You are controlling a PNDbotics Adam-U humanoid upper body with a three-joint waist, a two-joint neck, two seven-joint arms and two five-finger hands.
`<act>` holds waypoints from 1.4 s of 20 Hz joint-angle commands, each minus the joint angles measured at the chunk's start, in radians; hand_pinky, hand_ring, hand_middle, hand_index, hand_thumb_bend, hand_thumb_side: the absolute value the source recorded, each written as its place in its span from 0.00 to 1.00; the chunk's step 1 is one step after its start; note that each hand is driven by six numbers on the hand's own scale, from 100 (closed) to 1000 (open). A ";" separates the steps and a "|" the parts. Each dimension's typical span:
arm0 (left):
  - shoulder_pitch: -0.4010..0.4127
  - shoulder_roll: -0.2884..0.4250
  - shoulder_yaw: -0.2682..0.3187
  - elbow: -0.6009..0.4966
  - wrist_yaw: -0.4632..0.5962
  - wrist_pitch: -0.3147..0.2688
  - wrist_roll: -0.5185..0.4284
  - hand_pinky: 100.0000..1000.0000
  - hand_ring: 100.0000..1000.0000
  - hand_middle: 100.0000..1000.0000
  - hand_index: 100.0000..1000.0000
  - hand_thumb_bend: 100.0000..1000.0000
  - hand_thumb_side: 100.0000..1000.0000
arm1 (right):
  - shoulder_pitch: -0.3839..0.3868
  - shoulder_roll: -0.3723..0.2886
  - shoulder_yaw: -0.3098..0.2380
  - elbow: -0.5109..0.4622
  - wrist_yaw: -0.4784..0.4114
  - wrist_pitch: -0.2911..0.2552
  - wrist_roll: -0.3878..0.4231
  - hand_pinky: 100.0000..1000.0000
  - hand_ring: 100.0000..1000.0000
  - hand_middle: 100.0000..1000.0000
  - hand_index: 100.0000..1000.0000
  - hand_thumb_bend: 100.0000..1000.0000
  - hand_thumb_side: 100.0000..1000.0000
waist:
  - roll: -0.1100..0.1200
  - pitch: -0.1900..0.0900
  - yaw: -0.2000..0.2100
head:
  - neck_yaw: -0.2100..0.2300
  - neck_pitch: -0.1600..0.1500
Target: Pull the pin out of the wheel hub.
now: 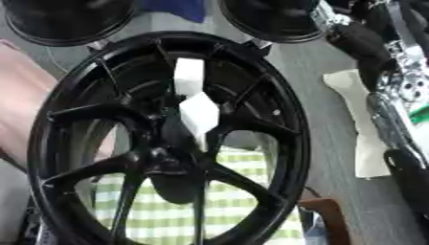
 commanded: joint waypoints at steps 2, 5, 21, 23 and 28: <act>0.080 0.001 0.034 -0.004 -0.045 0.030 0.030 0.65 0.46 0.26 0.43 0.00 0.07 | -0.015 -0.012 -0.014 -0.020 -0.001 -0.001 -0.006 0.90 0.80 0.64 0.69 0.35 0.23 | 0.001 -0.011 -0.006 | 0.011 -0.015; 0.147 -0.017 0.041 -0.008 -0.063 0.047 0.047 0.70 0.52 0.38 0.53 0.00 0.03 | -0.020 -0.008 -0.012 -0.022 -0.002 -0.001 -0.004 0.90 0.80 0.64 0.69 0.35 0.23 | -0.002 -0.010 -0.012 | 0.016 -0.018; 0.110 -0.038 0.113 -0.059 0.022 0.037 0.040 0.81 0.73 0.70 0.81 0.00 0.60 | -0.021 -0.009 -0.010 -0.021 -0.002 0.001 -0.003 0.90 0.80 0.64 0.69 0.35 0.23 | -0.003 -0.015 -0.005 | 0.012 -0.013; 0.078 -0.053 0.150 -0.096 0.053 0.036 0.072 0.80 0.70 0.67 0.80 0.00 0.64 | -0.020 -0.010 -0.010 -0.021 -0.002 0.000 -0.003 0.90 0.80 0.64 0.69 0.35 0.23 | -0.004 -0.017 -0.002 | 0.011 -0.010; 0.015 -0.119 0.225 -0.223 0.135 0.047 0.154 0.80 0.68 0.65 0.80 0.00 0.67 | -0.020 -0.013 -0.009 -0.022 -0.001 -0.001 -0.001 0.90 0.80 0.64 0.69 0.35 0.23 | -0.009 -0.021 0.005 | 0.009 -0.002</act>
